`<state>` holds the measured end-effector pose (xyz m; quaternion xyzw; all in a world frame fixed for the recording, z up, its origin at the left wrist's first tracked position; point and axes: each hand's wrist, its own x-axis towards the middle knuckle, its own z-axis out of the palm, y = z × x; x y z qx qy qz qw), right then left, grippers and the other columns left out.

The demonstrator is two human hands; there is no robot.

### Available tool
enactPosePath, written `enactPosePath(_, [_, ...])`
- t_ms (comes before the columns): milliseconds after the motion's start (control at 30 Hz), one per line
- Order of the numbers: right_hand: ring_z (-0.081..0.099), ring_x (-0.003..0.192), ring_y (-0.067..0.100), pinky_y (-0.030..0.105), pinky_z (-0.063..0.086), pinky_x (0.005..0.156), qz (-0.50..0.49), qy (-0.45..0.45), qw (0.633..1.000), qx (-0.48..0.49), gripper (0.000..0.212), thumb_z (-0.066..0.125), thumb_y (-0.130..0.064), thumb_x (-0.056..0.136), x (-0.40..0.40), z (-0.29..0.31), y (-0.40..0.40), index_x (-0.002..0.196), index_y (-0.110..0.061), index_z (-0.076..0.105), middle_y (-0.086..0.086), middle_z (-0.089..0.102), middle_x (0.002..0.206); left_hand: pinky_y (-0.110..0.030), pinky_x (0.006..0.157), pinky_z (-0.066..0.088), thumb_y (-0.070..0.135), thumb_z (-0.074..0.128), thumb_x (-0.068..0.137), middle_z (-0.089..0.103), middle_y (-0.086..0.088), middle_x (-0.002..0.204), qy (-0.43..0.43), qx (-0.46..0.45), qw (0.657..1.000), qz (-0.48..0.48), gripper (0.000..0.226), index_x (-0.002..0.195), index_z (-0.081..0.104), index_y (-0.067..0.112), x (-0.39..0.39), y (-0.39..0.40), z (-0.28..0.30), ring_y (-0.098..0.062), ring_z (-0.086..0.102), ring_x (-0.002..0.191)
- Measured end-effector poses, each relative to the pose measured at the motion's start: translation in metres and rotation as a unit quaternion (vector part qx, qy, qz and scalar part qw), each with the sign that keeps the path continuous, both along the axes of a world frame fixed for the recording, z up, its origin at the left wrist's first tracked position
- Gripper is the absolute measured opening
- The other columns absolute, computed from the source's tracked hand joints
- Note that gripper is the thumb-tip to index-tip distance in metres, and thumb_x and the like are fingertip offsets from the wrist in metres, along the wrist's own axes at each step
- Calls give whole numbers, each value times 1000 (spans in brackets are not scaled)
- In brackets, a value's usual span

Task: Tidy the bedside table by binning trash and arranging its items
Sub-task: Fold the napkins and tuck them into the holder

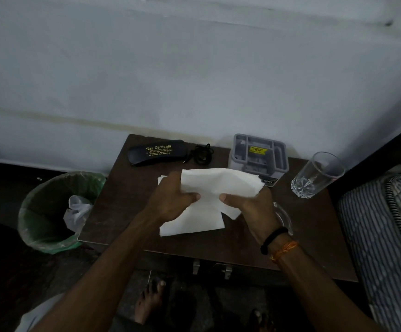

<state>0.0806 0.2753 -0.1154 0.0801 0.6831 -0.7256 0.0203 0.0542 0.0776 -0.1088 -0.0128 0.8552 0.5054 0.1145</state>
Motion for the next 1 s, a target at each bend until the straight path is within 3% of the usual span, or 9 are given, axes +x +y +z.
enactPosePath(133, [73,93,19,52,56,87,4,1,998,56,40,78,6,73,-1,-6,-1,84,-32,76,-1,77,96,-42,99,50,9,73,82,59,-5,132,-12,-13,1000,13,57,135,51,12,3,-4,-3,-23,56,120])
enactPosePath(267, [73,90,15,45,58,85,-17,21,998,60,43,80,4,71,-4,-3,-4,77,-39,76,-8,77,89,-46,96,53,10,74,81,63,-4,126,8,18,999,25,54,132,55,15,1,-6,0,-22,59,116])
enactPosePath(433, [70,99,17,50,56,89,9,2,997,74,48,79,6,70,-1,-11,-3,93,-35,71,-3,74,104,-37,94,51,10,72,83,60,-1,123,-10,4,1000,-2,53,132,53,14,5,-3,-1,-18,56,114])
enactPosePath(533, [70,101,17,50,56,89,3,7,997,72,48,79,4,72,0,-11,-4,96,-36,70,-3,74,106,-42,97,52,15,72,84,61,-3,129,-14,15,1000,-14,53,134,53,16,6,-3,2,-21,57,118])
enactPosePath(633, [71,98,22,53,57,86,10,22,998,53,42,78,3,73,-2,-4,-1,93,-34,74,1,75,104,-45,97,52,28,74,82,61,0,130,-13,42,999,-18,56,134,53,21,4,-3,9,-20,58,119])
enactPosePath(733, [70,100,30,56,56,86,32,-1,999,-3,39,76,7,73,-3,6,5,102,-19,74,8,74,108,-49,97,52,46,78,68,62,4,127,-32,79,996,-13,68,129,56,27,2,-5,14,-18,59,116])
enactPosePath(867, [67,105,37,48,58,81,96,-61,988,-106,43,65,11,78,-2,26,18,120,0,63,18,70,116,-41,87,58,10,75,80,72,0,113,-65,194,978,-45,38,116,67,18,1,-5,26,-17,69,102])
enactPosePath(933, [64,110,39,52,55,88,121,-76,979,-145,44,61,9,82,-1,32,24,124,2,60,20,67,121,-34,82,59,1,70,82,73,-1,111,-82,248,963,-65,35,114,68,15,4,-2,30,-17,70,99])
enactPosePath(1000, [62,113,39,50,54,91,136,-77,970,-185,43,56,10,84,0,36,27,127,4,57,22,64,124,-34,86,58,-2,69,81,72,-2,115,-96,283,952,-71,41,119,65,14,5,3,31,-19,69,104])
